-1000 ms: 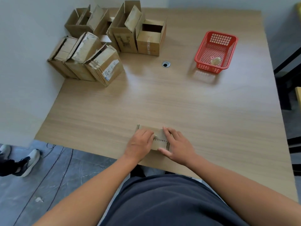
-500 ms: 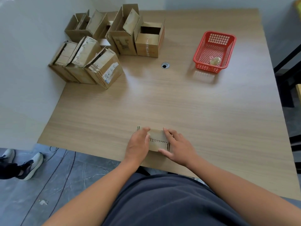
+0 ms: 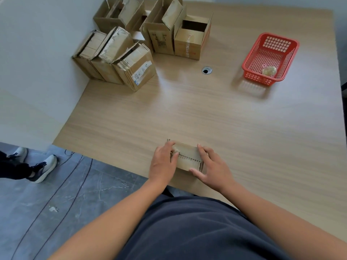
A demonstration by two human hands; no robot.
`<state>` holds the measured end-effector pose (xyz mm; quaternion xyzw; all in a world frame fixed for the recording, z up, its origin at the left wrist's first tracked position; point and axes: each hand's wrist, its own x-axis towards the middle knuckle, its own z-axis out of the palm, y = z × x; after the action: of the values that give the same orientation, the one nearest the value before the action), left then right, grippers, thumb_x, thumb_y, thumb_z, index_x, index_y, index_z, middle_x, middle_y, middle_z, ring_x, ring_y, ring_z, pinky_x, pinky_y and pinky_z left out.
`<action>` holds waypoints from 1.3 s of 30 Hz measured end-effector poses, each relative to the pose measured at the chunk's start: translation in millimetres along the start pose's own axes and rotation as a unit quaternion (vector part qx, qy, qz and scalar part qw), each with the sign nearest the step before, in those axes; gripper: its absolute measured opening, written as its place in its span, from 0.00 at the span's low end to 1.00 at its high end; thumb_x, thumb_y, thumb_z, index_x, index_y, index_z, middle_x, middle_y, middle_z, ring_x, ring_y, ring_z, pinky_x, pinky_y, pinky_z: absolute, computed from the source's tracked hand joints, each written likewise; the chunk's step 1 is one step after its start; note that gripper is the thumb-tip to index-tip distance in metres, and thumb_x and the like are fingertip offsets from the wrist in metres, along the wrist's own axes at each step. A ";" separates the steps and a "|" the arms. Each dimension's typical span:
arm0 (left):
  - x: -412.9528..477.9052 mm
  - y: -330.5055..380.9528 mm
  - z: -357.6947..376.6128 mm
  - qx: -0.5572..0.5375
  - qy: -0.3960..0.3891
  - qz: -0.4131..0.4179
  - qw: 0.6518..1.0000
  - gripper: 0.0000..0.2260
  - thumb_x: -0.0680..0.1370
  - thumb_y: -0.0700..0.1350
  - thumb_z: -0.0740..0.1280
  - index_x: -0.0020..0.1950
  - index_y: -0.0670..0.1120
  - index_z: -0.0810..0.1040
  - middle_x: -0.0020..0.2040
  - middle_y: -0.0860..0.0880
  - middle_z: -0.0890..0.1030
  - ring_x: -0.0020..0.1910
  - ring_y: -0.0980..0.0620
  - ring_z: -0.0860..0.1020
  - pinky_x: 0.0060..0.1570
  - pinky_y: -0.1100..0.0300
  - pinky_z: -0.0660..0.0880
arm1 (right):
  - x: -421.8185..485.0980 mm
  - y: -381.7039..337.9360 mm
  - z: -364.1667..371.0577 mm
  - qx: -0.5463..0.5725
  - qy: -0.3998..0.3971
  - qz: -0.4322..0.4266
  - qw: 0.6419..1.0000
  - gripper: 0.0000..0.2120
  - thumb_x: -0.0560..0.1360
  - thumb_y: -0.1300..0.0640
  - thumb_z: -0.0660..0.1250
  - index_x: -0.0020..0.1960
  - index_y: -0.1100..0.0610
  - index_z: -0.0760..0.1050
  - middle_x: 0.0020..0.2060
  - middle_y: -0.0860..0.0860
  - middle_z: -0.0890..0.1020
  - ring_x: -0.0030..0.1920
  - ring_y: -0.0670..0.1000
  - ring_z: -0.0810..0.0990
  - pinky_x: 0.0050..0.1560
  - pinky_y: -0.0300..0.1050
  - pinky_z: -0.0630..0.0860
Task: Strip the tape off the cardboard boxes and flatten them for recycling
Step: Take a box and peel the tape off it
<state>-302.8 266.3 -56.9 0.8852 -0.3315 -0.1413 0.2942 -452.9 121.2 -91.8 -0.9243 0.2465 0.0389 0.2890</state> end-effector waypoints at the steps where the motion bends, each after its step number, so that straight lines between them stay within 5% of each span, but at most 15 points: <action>1: 0.2 -1.4 -1.3 -0.004 0.000 -0.002 1.000 0.09 0.83 0.47 0.64 0.64 0.53 0.74 0.49 0.56 0.77 0.52 0.57 0.71 0.46 0.66 0.70 | 0.1 -0.2 0.1 0.001 0.000 0.000 1.000 0.47 0.73 0.26 0.55 0.84 0.50 0.50 0.74 0.46 0.64 0.66 0.53 0.73 0.64 0.53 0.74; 5: -2.9 -3.8 1.8 0.026 0.019 0.045 0.998 0.08 0.83 0.46 0.66 0.58 0.45 0.81 0.54 0.49 0.80 0.55 0.50 0.73 0.56 0.52 0.75 | 0.9 0.2 0.2 0.000 0.001 0.001 1.000 0.47 0.73 0.26 0.56 0.84 0.50 0.50 0.74 0.46 0.64 0.66 0.53 0.73 0.64 0.53 0.75; 8: -2.6 -5.7 4.9 0.045 0.025 0.025 0.998 0.14 0.76 0.54 0.74 0.57 0.47 0.82 0.64 0.46 0.70 0.56 0.50 0.70 0.57 0.61 0.71 | 0.9 0.1 0.1 -0.007 0.003 0.000 1.000 0.48 0.73 0.25 0.55 0.84 0.50 0.50 0.75 0.46 0.64 0.67 0.53 0.73 0.64 0.52 0.75; 11: 5.1 -6.3 1.9 0.062 0.012 0.001 0.998 0.14 0.76 0.55 0.74 0.56 0.48 0.81 0.56 0.52 0.73 0.56 0.52 0.69 0.56 0.64 0.69 | 0.5 -1.0 0.1 -0.013 0.004 0.005 1.000 0.48 0.73 0.25 0.55 0.84 0.50 0.50 0.75 0.46 0.63 0.67 0.52 0.72 0.64 0.52 0.75; 14: 7.1 -2.5 -1.8 0.039 0.028 -0.011 0.999 0.07 0.81 0.49 0.69 0.55 0.47 0.80 0.49 0.55 0.77 0.52 0.53 0.70 0.54 0.55 0.73 | 0.3 -2.0 -1.4 -0.014 0.006 0.010 1.000 0.47 0.73 0.26 0.56 0.84 0.50 0.51 0.75 0.46 0.64 0.68 0.52 0.72 0.65 0.52 0.74; 18: 3.5 -1.5 -6.2 0.054 0.018 0.034 0.998 0.16 0.82 0.43 0.66 0.70 0.48 0.73 0.44 0.52 0.77 0.49 0.50 0.71 0.46 0.54 0.75 | -1.6 -2.9 -1.2 -0.011 0.004 0.009 1.000 0.47 0.74 0.27 0.58 0.84 0.49 0.49 0.74 0.46 0.64 0.66 0.52 0.73 0.64 0.52 0.75; 22: 3.8 -7.5 -5.7 0.114 0.061 0.108 0.986 0.09 0.79 0.41 0.73 0.57 0.41 0.81 0.48 0.43 0.80 0.45 0.42 0.75 0.46 0.44 0.79 | -2.4 -3.6 -1.4 -0.009 0.000 0.013 1.000 0.46 0.75 0.27 0.57 0.84 0.49 0.49 0.75 0.46 0.63 0.66 0.52 0.72 0.63 0.52 0.75; 25: 3.2 -11.4 -4.5 0.088 0.023 0.018 0.996 0.21 0.76 0.57 0.74 0.62 0.44 0.81 0.60 0.44 0.71 0.55 0.47 0.72 0.55 0.55 0.76 | -2.4 -4.4 -1.9 -0.011 -0.001 0.012 1.000 0.46 0.75 0.27 0.58 0.84 0.49 0.48 0.75 0.46 0.63 0.67 0.52 0.72 0.64 0.52 0.75; 30: 9.8 -10.6 -8.8 0.052 0.017 -0.034 0.998 0.18 0.79 0.52 0.71 0.66 0.47 0.79 0.51 0.56 0.72 0.53 0.54 0.71 0.52 0.63 0.68 | -1.9 -5.1 -1.8 -0.012 -0.002 0.015 1.000 0.46 0.76 0.28 0.59 0.84 0.50 0.49 0.75 0.47 0.63 0.68 0.53 0.70 0.66 0.52 0.73; 35: 9.1 -11.0 -13.4 0.034 0.035 -0.026 0.998 0.09 0.84 0.44 0.62 0.64 0.48 0.74 0.47 0.52 0.77 0.48 0.49 0.76 0.44 0.58 0.69 | 3.0 -8.4 -3.9 -0.053 -0.014 0.028 0.998 0.45 0.75 0.28 0.57 0.83 0.50 0.51 0.77 0.49 0.63 0.74 0.56 0.61 0.72 0.56 0.67; 39: 6.4 -15.0 -13.8 0.040 0.028 -0.013 0.999 0.12 0.85 0.48 0.61 0.60 0.43 0.80 0.56 0.47 0.78 0.53 0.47 0.74 0.53 0.50 0.75 | 4.8 -12.4 -5.0 -0.064 -0.028 0.032 0.997 0.45 0.75 0.28 0.58 0.82 0.51 0.50 0.77 0.50 0.62 0.75 0.56 0.58 0.73 0.58 0.65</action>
<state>-284.4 276.9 -55.6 0.9042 -0.3167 -0.1066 0.2660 -443.1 125.2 -82.3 -0.9310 0.2650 0.0895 0.2347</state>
